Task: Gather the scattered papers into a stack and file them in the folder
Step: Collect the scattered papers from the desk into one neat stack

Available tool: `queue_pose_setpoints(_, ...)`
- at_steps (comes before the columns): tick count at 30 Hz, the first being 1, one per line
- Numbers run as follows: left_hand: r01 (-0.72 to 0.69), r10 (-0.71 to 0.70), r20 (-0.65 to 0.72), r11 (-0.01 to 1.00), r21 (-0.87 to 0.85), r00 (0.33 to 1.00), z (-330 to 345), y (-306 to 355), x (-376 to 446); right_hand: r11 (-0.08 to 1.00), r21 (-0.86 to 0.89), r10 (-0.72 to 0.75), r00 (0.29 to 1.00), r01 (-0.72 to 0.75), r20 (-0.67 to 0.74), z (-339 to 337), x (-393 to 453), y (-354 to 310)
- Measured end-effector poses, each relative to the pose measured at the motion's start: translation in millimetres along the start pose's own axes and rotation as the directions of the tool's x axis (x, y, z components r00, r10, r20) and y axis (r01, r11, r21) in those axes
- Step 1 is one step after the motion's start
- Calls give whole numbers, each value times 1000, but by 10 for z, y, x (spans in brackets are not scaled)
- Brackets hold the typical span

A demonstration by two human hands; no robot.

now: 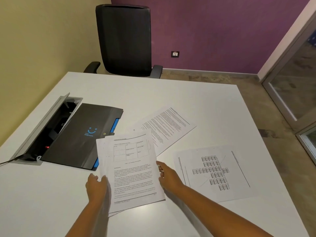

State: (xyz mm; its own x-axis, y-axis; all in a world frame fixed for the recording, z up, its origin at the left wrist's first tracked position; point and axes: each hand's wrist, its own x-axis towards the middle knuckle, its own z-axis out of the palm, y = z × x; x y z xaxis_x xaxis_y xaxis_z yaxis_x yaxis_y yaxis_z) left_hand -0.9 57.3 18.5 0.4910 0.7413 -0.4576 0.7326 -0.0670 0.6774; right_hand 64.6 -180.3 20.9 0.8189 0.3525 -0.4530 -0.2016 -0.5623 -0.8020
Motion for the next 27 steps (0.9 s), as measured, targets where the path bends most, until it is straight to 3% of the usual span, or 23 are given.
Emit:
queue_pose_setpoints(4,-16,49,314,994,-108,948,31,25,-48,997,-72,2,1000,-2,5,6,-30,78)
queue_pose_setpoints(7,-67,109,415,991,-116,903,47,14,-51,998,-59,22,998,-26,-56,-44,-27,143)
queue_pose_setpoints(10,-97,149,482,987,-130,863,33,51,-114,986,128,123,982,-105,-146,-135,12,175)
queue_pose_setpoints(14,-132,252,546,959,-251,799,-1,219,-273,884,443,243,955,-148,-167,-277,62,2)
queue_pose_setpoints(19,-185,390,471,887,-423,791,-23,464,-252,866,494,69,960,78,-273,-589,-36,-332)
queue_pose_setpoints(23,-210,445,436,847,-488,782,-34,614,-326,866,454,-102,964,207,-244,-796,-218,-451)
queue_pose_setpoints(27,-317,522,519,843,-434,677,0,679,-444,908,377,-148,981,185,-123,-866,-321,-449)
